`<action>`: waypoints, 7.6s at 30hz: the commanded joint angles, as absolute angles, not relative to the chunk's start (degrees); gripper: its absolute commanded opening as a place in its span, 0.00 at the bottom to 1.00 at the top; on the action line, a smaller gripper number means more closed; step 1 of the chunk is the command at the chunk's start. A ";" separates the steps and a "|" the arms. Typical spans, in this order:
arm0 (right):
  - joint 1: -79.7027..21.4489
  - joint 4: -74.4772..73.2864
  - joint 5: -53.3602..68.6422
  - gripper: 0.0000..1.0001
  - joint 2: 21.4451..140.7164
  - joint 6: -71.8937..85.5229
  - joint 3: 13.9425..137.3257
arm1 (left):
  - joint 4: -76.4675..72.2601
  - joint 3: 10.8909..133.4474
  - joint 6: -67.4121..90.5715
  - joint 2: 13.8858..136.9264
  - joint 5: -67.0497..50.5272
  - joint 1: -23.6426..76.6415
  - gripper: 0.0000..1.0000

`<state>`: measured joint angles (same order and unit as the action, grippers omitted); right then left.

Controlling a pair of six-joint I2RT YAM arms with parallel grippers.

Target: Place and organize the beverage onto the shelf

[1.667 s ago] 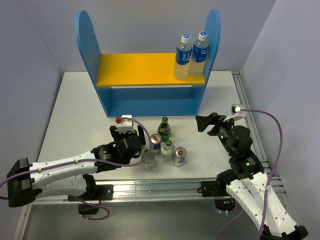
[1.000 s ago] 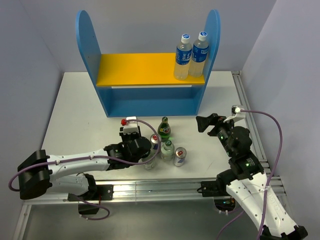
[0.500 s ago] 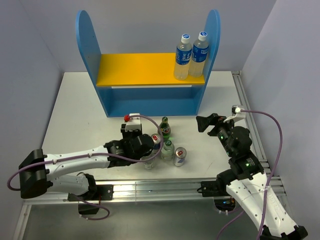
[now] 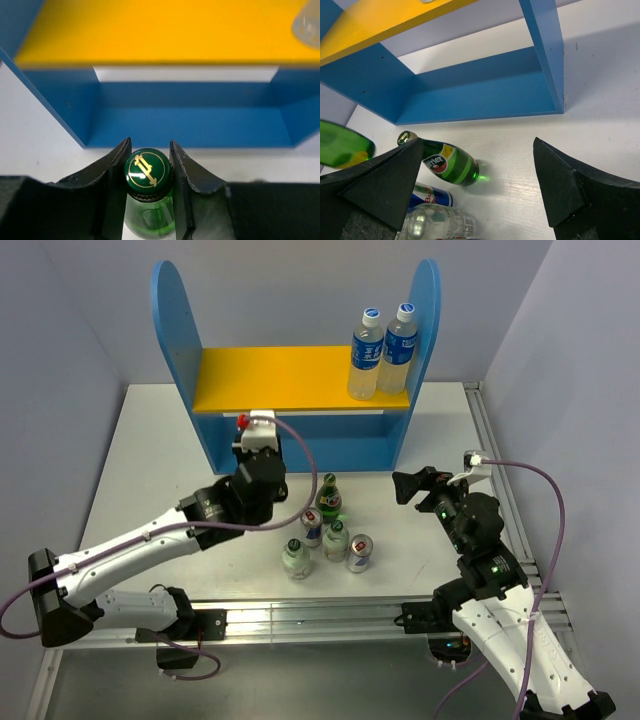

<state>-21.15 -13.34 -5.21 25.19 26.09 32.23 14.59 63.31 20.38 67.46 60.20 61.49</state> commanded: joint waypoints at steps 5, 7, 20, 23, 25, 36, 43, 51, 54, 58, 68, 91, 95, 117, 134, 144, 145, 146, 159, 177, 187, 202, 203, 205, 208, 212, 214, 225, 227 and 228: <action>-21.53 -10.99 -6.59 0.97 25.66 25.84 33.40 | 7.91 83.74 7.57 71.89 53.97 50.73 0.00; -21.53 -10.90 -6.59 0.97 25.66 25.84 33.31 | 9.48 89.89 6.07 73.73 52.13 48.96 0.00; -21.62 -10.55 -5.63 0.97 24.79 26.02 32.43 | 14.85 116.97 0.62 90.78 45.18 36.93 0.00; -21.53 -10.46 -5.19 0.98 24.70 26.10 32.17 | 15.29 120.23 -1.49 93.60 44.48 34.55 0.00; -21.62 -10.46 -4.92 0.97 24.61 26.28 32.08 | 16.44 122.51 -0.62 95.00 42.89 33.14 0.00; -21.53 -9.93 -4.31 0.97 25.31 26.19 31.55 | 11.61 113.48 4.57 94.14 40.08 24.35 0.00; -21.53 -9.58 -4.57 0.97 25.84 26.10 31.29 | 10.55 109.16 5.71 92.99 40.34 22.15 0.02; -21.53 -9.93 -4.83 0.97 25.58 26.19 31.38 | 9.58 105.38 6.94 90.44 39.81 21.80 0.95; -21.53 -10.02 -4.83 0.97 25.40 26.28 31.38 | 10.37 106.17 6.94 90.00 39.38 21.80 0.99; -21.53 -10.19 -5.18 0.97 25.14 26.28 31.29 | 12.82 107.66 7.82 88.95 38.15 21.88 0.99; -21.53 -10.90 -6.06 0.97 24.61 26.37 31.20 | 19.50 108.90 7.47 82.89 43.93 31.27 0.99; -21.53 -13.18 -9.84 0.97 23.64 26.72 31.90 | -2.89 54.76 24.69 68.64 33.23 62.31 0.97; -21.53 -13.80 -10.46 0.97 22.85 26.72 31.73 | -5.53 54.75 25.31 71.62 31.12 62.40 0.97; -21.53 -13.36 -10.81 0.97 22.50 26.72 30.24 | -12.13 53.00 25.31 83.23 38.32 63.98 0.81; -21.53 -13.01 -10.81 0.97 22.94 26.72 29.27 | -16.43 55.46 22.94 90.88 41.40 63.90 0.43; -21.53 -12.74 -10.81 0.97 23.03 26.72 29.27 | -15.91 55.98 22.33 89.91 42.98 63.81 0.00; -21.53 -12.66 -10.81 0.97 23.03 26.72 29.27 | -15.82 56.16 22.06 89.39 42.98 63.81 0.00; -21.53 -12.66 -10.72 0.97 22.94 26.63 29.27 | -15.56 56.42 21.89 89.12 42.98 63.90 0.00; -21.53 -12.30 -10.20 0.97 23.12 26.72 29.62 | -8.00 62.75 18.46 82.10 46.49 63.72 0.00; -21.53 -12.48 -10.28 0.97 22.68 26.72 29.44 | 2.26 76.97 12.75 79.10 43.86 56.52 0.00; -21.53 -12.39 -10.46 0.97 22.41 26.72 29.00 | 7.28 87.00 8.97 78.49 42.63 52.74 0.00; -21.53 -12.22 -10.55 0.97 22.15 26.89 28.57 | 14.32 105.81 2.02 82.00 43.77 50.89 0.00; -21.53 -12.13 -10.55 0.97 22.15 26.81 28.56 | 14.50 106.86 2.02 82.26 43.51 50.45 0.00; -21.53 -11.95 -10.46 0.97 22.06 26.81 28.48 | 14.33 107.66 1.85 83.05 42.98 49.14 0.00; -21.53 -12.04 -10.46 0.97 22.06 26.81 28.39 | 13.89 108.98 1.41 84.63 42.80 47.29 0.00; -21.53 -12.04 -10.63 0.97 21.71 26.89 28.13 | 11.87 110.12 0.88 85.95 41.75 44.83 0.00; -21.53 -12.04 -10.72 0.97 21.71 26.72 28.12 | 10.91 110.91 0.79 87.09 41.49 43.25 0.00; -21.53 -11.34 -10.28 0.97 22.32 26.63 27.86 | 7.31 112.77 -1.41 91.67 40.78 36.13 0.00; -21.53 -11.08 -10.02 0.97 22.76 26.63 27.69 | 5.29 110.31 -1.32 90.62 41.04 34.55 0.00; -21.53 -10.90 -10.02 0.97 22.76 26.63 27.69 | 5.27 109.78 -1.14 90.62 40.96 34.54 0.00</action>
